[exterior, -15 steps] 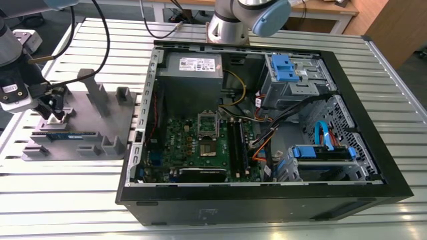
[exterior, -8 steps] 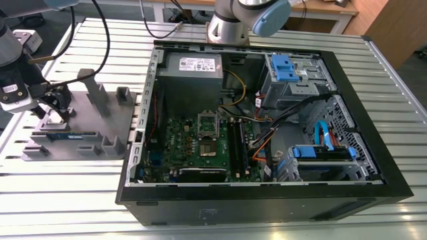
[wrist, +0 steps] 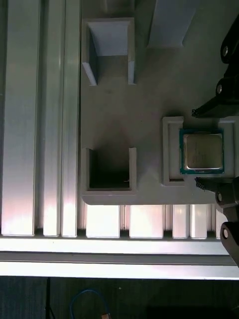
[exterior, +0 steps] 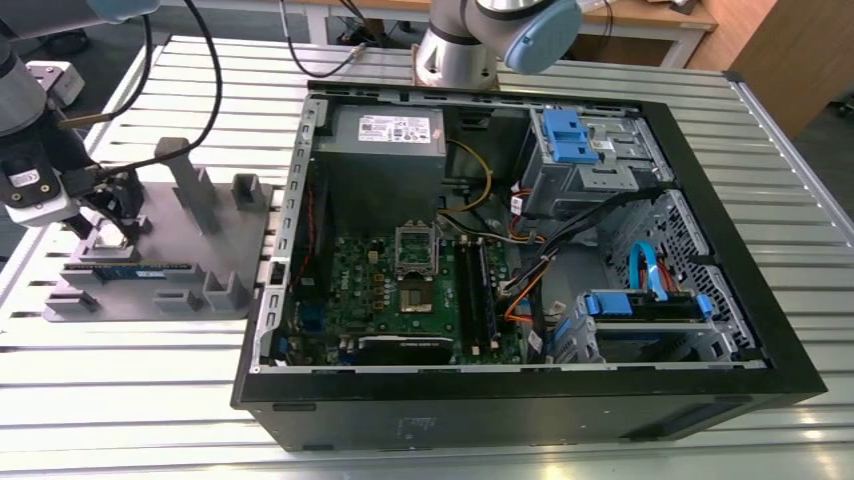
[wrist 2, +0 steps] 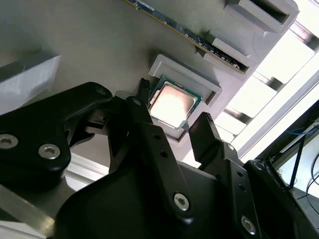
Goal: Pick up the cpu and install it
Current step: 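Pick up the cpu and move it towards the insertion slot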
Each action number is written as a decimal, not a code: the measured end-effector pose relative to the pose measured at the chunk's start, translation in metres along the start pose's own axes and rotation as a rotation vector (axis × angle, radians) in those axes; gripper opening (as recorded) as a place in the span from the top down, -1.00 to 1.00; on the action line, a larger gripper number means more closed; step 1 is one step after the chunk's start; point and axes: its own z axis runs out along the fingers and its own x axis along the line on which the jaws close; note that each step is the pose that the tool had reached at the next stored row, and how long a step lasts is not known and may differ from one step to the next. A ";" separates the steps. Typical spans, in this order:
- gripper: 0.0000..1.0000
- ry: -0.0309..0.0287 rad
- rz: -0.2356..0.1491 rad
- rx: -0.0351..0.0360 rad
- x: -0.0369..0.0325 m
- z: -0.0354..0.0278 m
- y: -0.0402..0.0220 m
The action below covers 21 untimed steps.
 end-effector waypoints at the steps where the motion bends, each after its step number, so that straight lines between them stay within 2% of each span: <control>1: -0.18 -0.0004 -0.003 -0.0002 0.0000 0.0006 0.0001; 14: -0.18 -0.0007 -0.007 -0.0006 0.0016 0.0075 0.0016; 21: -0.18 -0.0007 -0.012 -0.0008 0.0017 0.0087 0.0024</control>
